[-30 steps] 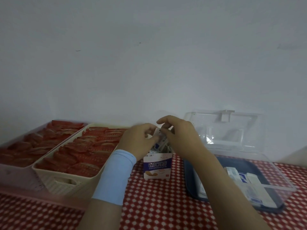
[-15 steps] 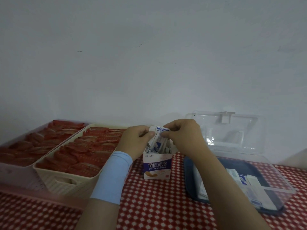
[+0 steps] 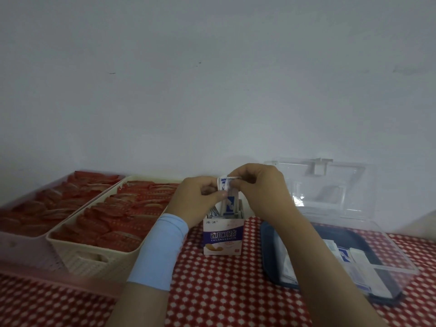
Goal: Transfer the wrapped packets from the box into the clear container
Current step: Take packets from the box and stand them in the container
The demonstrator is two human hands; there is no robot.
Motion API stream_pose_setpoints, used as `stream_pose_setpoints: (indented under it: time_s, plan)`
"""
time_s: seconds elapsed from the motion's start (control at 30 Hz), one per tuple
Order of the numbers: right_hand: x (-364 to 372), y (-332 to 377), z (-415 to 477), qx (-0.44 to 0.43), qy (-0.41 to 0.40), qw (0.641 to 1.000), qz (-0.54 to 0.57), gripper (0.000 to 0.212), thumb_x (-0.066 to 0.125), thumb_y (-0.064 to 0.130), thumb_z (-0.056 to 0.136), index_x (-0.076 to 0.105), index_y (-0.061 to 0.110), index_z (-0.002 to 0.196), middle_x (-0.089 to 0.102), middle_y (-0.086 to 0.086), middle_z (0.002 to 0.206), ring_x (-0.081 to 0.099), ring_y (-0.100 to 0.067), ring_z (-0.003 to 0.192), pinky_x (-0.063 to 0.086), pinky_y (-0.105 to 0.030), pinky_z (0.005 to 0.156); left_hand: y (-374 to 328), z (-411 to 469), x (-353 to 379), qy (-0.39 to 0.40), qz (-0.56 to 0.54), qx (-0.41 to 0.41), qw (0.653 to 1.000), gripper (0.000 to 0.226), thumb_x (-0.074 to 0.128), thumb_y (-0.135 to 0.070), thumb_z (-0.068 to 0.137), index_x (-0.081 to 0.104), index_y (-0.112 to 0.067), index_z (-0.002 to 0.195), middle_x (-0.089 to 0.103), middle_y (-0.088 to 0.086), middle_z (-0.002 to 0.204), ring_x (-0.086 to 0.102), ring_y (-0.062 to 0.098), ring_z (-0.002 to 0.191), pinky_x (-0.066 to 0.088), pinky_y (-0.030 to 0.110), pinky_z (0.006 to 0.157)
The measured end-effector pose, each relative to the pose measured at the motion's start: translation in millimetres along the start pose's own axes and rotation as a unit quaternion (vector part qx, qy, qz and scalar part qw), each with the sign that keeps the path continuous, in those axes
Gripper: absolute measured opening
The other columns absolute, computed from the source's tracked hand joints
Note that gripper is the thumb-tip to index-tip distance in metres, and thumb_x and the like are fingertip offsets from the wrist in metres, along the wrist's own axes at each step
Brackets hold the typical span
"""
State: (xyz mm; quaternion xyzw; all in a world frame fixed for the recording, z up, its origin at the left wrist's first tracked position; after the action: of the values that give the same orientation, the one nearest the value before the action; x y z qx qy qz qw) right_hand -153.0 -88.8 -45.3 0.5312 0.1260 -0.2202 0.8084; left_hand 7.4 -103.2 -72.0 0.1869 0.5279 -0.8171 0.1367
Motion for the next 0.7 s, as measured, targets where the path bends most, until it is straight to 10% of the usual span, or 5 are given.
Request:
stream_pose_setpoints:
  time_s: [0.4,0.7]
  plan:
    - [3.9,3.7,-1.6,-0.004,0.036,0.998,0.06,0.037,0.07,0.013,0.092,0.065,0.028,0.125,0.074,0.002,0.092,0.071,-0.006,0.079,0.053,-0.015,0.056,-5.8,-6.0,-12.0,0.007,-0.074,-0.034,0.997,0.015,0.081,-0.006,0.078,0.076,-0.017,0.086,0.077,0.003,0.082,0.073,0.01,0.073,0.054,0.017,0.064]
    - [-25.0,9.1,-0.9,-0.024,-0.101,0.985,0.139,0.023,0.069,0.006,0.09,0.075,0.028,0.094,0.076,0.006,0.085,0.071,-0.011,0.074,0.056,-0.024,0.058,2.3,-1.6,-4.1,0.041,0.152,-0.019,0.987,0.02,0.08,-0.019,0.08,0.071,-0.037,0.083,0.069,-0.015,0.082,0.062,-0.005,0.072,0.043,0.006,0.061]
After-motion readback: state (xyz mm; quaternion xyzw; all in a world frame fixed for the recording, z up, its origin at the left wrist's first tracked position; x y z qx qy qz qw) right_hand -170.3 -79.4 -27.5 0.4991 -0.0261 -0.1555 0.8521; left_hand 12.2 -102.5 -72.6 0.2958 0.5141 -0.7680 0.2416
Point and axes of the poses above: each hand's wrist, its own z-axis towards the middle knuckle, its own x-axis out of the palm, y = z × x, the point moved 7 cm from there along z, towards the middle knuckle
